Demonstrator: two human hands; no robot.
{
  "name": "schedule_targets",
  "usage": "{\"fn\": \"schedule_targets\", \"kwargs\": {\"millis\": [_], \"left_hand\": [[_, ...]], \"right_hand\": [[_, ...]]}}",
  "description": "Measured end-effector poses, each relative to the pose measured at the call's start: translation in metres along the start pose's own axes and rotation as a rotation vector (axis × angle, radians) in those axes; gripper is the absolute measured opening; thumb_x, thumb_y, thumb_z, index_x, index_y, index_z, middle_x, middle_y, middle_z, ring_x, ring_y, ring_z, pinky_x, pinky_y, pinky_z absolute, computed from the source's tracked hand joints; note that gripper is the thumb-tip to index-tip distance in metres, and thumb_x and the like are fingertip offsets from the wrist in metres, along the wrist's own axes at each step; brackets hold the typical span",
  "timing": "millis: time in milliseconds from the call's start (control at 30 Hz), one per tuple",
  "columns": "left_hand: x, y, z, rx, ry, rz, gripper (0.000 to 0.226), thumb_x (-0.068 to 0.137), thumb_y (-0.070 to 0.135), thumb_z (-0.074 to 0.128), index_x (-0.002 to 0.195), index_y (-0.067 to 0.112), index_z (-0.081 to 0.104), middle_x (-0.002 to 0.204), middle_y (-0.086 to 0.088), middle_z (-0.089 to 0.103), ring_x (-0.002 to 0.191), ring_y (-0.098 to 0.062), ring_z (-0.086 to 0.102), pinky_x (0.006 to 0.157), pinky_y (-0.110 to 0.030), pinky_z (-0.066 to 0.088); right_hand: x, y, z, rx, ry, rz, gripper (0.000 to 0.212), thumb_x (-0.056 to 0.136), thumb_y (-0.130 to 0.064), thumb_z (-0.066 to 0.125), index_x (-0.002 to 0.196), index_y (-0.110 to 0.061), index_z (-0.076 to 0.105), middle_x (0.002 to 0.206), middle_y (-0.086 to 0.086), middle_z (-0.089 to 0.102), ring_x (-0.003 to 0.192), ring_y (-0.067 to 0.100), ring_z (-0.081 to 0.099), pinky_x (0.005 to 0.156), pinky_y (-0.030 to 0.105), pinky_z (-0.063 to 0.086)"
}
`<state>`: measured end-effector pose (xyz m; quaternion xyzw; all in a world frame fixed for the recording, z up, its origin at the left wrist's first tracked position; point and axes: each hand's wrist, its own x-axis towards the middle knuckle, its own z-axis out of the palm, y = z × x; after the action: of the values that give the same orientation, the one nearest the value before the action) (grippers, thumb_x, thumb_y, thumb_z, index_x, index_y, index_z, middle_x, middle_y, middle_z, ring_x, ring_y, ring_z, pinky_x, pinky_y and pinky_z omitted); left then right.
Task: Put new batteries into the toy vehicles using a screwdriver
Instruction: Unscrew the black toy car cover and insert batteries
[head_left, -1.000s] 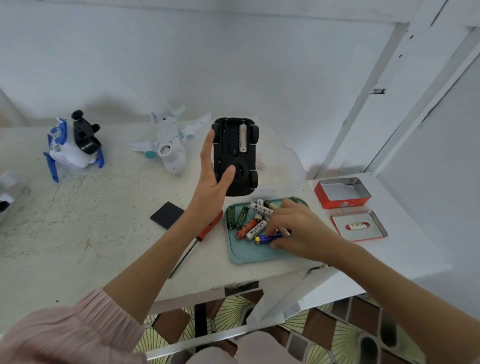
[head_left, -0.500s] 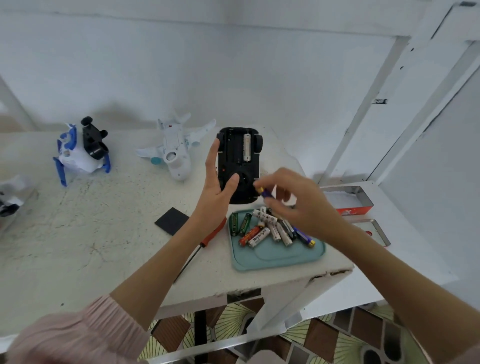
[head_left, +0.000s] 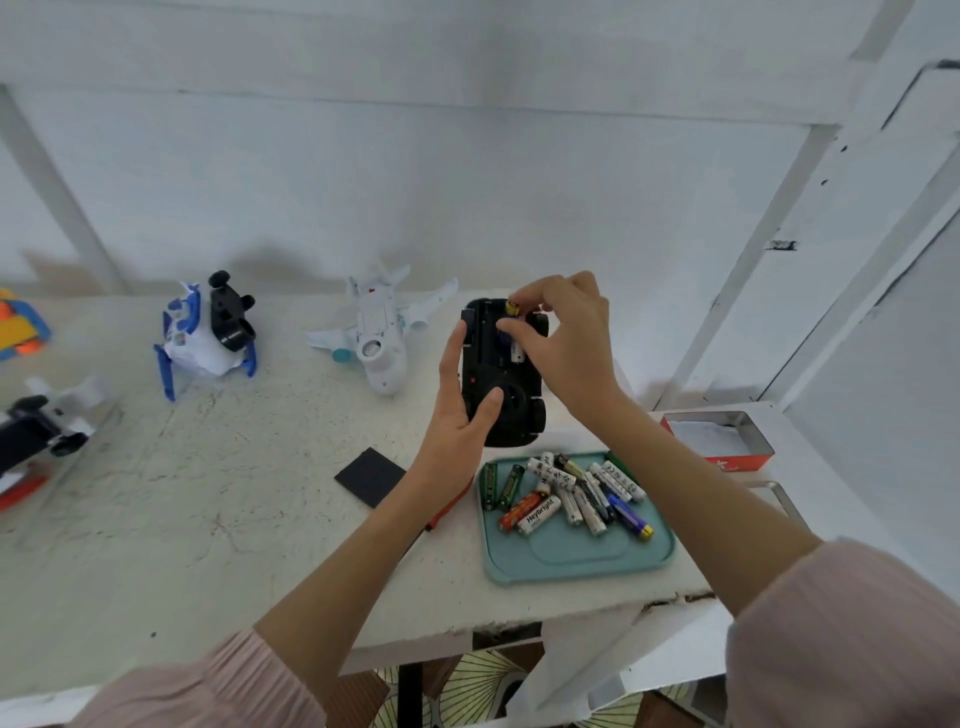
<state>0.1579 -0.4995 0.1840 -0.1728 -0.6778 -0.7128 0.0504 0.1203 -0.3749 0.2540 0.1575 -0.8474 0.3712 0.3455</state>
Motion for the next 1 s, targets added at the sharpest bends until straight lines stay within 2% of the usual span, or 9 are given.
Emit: {"fn": "schedule_targets", "kwargs": {"millis": [100,167,233,300,433,533,733,933,1000], "left_hand": [[0.001,-0.001,0.0,-0.013,0.007,0.005,0.058,0.098,0.005,0.044,0.144,0.031,0.017,0.141,0.005,0.037,0.12,-0.001,0.053,0.084,-0.012,0.047],[0.001,-0.002,0.0,-0.016,0.013,0.008,0.06,0.099,0.008,0.045,0.14,0.041,0.018,0.142,-0.004,0.039,0.121,-0.008,0.054,0.084,-0.012,0.047],[0.001,-0.003,0.0,-0.006,0.013,0.012,0.062,0.097,0.015,0.048,0.138,0.051,0.016,0.142,-0.002,0.041,0.124,-0.013,0.052,0.087,-0.015,0.047],[0.001,-0.005,0.0,0.005,0.012,0.018,0.065,0.093,0.021,0.048,0.139,0.052,0.015,0.142,0.008,0.038,0.126,-0.012,0.05,0.09,-0.019,0.047],[0.001,-0.009,0.0,0.004,0.023,0.031,0.065,0.094,0.02,0.048,0.141,0.049,0.015,0.147,0.001,0.035,0.127,-0.012,0.049,0.09,-0.018,0.047],[0.0,-0.01,0.002,0.03,0.019,0.041,0.065,0.094,0.022,0.048,0.142,0.049,0.014,0.147,0.005,0.034,0.126,-0.008,0.049,0.093,-0.02,0.047],[0.002,-0.009,-0.001,0.072,0.006,0.035,0.065,0.092,0.031,0.05,0.143,0.054,0.017,0.149,-0.002,0.035,0.13,-0.019,0.046,0.104,-0.044,0.045],[0.003,-0.01,0.0,0.073,0.006,0.037,0.066,0.095,0.025,0.047,0.145,0.047,0.01,0.151,0.001,0.032,0.131,-0.015,0.045,0.104,-0.04,0.045],[0.004,-0.012,0.0,0.076,-0.001,0.034,0.068,0.096,0.023,0.046,0.149,0.04,0.007,0.151,0.003,0.033,0.133,-0.013,0.043,0.105,-0.04,0.043]], "right_hand": [[0.001,0.008,0.005,-0.073,0.032,-0.062,0.014,0.069,-0.02,0.072,0.079,-0.011,0.066,0.083,0.001,0.059,0.087,0.018,0.044,0.072,0.04,0.042],[0.001,0.011,0.007,-0.092,-0.015,-0.059,0.016,0.071,-0.022,0.07,0.082,-0.01,0.067,0.09,0.006,0.056,0.089,0.021,0.044,0.073,0.04,0.042],[-0.001,0.014,0.008,-0.094,-0.071,-0.046,0.019,0.073,-0.024,0.068,0.086,-0.01,0.068,0.096,0.008,0.056,0.094,0.023,0.045,0.077,0.041,0.042],[-0.001,0.017,0.009,-0.099,-0.094,-0.045,0.02,0.075,-0.024,0.067,0.088,-0.009,0.069,0.1,0.009,0.056,0.095,0.024,0.047,0.079,0.039,0.041],[-0.001,0.021,0.009,-0.182,-0.087,-0.122,0.023,0.077,-0.03,0.062,0.082,-0.008,0.068,0.095,0.008,0.06,0.088,0.027,0.053,0.074,0.037,0.039],[-0.001,0.024,0.009,-0.252,-0.08,-0.201,0.021,0.078,-0.028,0.058,0.077,-0.009,0.068,0.092,0.008,0.061,0.083,0.028,0.056,0.071,0.034,0.036],[-0.003,0.03,0.005,-0.26,-0.107,-0.208,0.022,0.08,-0.027,0.057,0.077,-0.009,0.069,0.092,0.008,0.062,0.082,0.029,0.057,0.071,0.034,0.036],[0.0,0.028,-0.018,-0.169,-0.28,-0.182,0.013,0.077,-0.022,0.065,0.076,-0.011,0.071,0.111,0.006,0.065,0.102,0.029,0.058,0.088,0.047,0.041],[-0.008,0.025,-0.03,-0.176,-0.235,-0.209,0.015,0.079,-0.024,0.065,0.077,-0.011,0.071,0.109,0.005,0.066,0.102,0.027,0.056,0.086,0.042,0.042]]}}
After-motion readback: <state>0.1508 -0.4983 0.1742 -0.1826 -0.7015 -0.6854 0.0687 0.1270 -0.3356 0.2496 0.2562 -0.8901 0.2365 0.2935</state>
